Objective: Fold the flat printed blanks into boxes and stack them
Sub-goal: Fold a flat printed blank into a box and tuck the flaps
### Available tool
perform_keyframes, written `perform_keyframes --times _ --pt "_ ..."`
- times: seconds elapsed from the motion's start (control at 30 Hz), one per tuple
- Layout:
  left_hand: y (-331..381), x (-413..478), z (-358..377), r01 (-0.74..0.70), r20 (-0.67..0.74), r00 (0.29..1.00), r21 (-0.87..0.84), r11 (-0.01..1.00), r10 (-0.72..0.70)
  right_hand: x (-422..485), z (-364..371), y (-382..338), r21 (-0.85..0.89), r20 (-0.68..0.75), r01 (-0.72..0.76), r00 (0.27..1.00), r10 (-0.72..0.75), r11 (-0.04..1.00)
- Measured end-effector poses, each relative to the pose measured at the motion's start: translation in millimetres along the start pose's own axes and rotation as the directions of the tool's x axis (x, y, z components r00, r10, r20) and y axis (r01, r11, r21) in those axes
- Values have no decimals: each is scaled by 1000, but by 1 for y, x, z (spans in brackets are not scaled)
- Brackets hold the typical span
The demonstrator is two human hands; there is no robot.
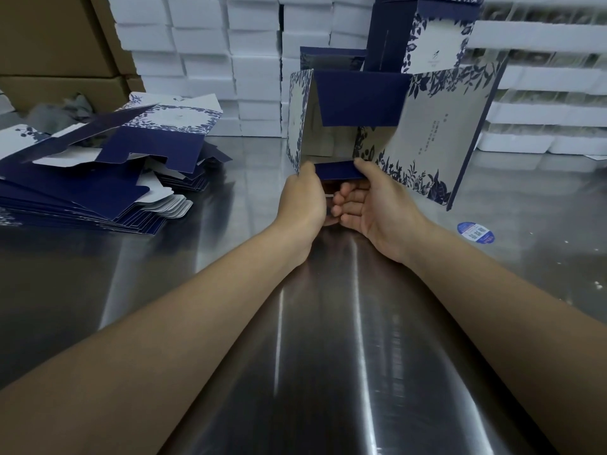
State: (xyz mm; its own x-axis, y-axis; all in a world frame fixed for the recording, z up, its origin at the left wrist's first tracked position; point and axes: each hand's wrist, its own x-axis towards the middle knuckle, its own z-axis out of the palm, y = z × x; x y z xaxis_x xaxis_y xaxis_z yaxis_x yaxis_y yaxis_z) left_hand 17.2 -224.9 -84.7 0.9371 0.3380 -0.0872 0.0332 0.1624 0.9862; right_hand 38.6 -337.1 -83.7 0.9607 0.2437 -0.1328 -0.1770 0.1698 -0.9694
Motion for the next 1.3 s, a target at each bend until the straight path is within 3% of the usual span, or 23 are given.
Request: perform_keyframes --times 0.2,0.43,0.67,0.77,0.87,0.97,1.13,1.3 --pt "2 4 -3 20 -4 1000 -7 1000 -20 0 4 2 59 -73 -6 997 10 998" --pt "4 6 -5 44 77 996 -10 999 -43 1 7 2 -9 -77 15 997 -16 1000" --pt "3 13 -10 69 -63 995 -135 988 -78 0 4 2 -140 76 43 997 -32 989" --pt "5 17 -13 63 -108 991 -174 983 -82 4 2 8 -205 -65 36 997 -50 978" --pt "5 19 -14 61 -118 989 -190 980 -84 14 -6 14 -536 -218 42 958 -187 843" --pt "5 19 -15 55 -120 990 -161 985 -75 22 -15 22 -568 -243 229 871 -427 791" --pt "4 18 -14 19 -118 992 -141 990 -36 27 -20 27 -544 -73 442 822 -565 713" --pt "0 17 -13 -47 -143 989 -102 994 32 25 -17 23 -651 47 576 680 -732 494"
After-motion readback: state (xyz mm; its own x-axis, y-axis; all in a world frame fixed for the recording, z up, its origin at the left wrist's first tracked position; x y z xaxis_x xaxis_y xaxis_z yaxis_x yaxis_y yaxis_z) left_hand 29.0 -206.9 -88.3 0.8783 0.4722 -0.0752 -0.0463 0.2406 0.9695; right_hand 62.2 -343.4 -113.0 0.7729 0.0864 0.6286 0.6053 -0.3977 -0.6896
